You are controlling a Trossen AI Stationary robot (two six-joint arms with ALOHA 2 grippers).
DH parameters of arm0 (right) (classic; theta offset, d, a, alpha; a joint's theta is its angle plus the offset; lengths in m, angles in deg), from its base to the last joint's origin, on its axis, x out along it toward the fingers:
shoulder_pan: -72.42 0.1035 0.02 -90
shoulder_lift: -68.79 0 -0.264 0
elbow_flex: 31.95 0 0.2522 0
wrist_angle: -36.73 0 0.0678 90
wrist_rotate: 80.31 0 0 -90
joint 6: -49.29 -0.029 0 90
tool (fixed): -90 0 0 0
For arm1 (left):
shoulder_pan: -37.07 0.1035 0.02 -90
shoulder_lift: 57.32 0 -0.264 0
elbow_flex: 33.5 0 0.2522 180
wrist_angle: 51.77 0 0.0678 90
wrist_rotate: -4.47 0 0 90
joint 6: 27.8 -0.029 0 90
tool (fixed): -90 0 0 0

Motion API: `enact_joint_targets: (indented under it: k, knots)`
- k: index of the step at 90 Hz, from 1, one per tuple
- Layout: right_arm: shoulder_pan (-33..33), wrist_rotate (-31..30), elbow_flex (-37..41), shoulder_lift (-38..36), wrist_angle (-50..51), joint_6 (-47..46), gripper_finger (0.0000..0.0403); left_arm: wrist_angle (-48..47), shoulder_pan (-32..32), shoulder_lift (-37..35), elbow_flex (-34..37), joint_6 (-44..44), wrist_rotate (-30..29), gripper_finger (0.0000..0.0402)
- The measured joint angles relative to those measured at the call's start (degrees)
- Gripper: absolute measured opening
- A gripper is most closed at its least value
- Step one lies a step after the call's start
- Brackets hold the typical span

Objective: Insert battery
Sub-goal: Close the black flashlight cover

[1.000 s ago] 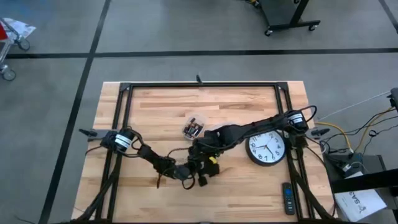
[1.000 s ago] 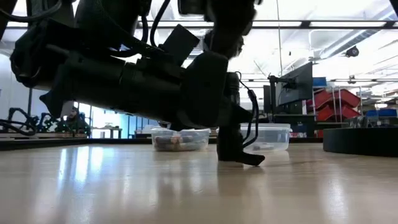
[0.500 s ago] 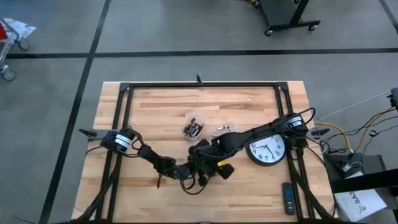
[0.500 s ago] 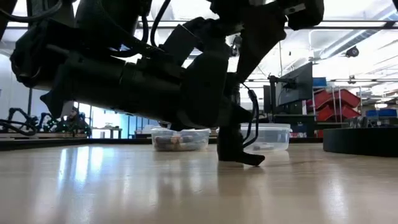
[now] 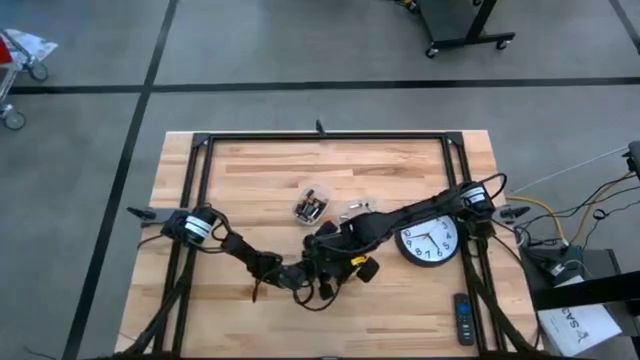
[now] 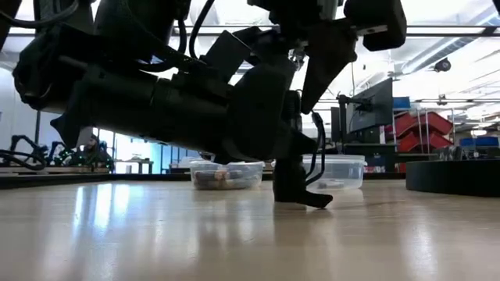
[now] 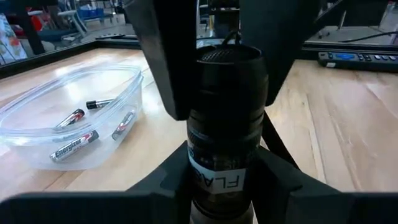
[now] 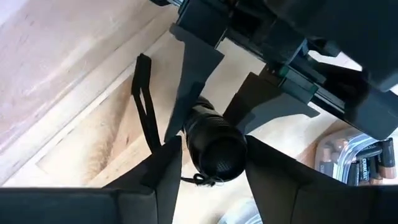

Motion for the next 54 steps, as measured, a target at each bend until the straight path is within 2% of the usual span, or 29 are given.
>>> enact_joint_targets:
  k: [11,27,44,54]
  knots:
    - [0.0,0.0,0.0,0.0,-0.4,-2.3,0.0129,0.0,0.0,0.0,0.0,0.0,0.0,0.0097]
    - [0.0,0.4,0.0,0.1,-0.5,-11.5,0.0093,0.0,0.0,0.0,0.0,0.0,0.1,0.0097]
    - [-0.1,0.4,0.0,0.1,-0.7,-28.5,0.0093,0.0,0.0,0.0,0.0,0.1,0.0,0.0097]
    - [-0.1,0.7,0.0,0.1,-1.2,-36.1,0.0107,0.0,0.0,0.0,0.0,0.2,0.0,0.0097]
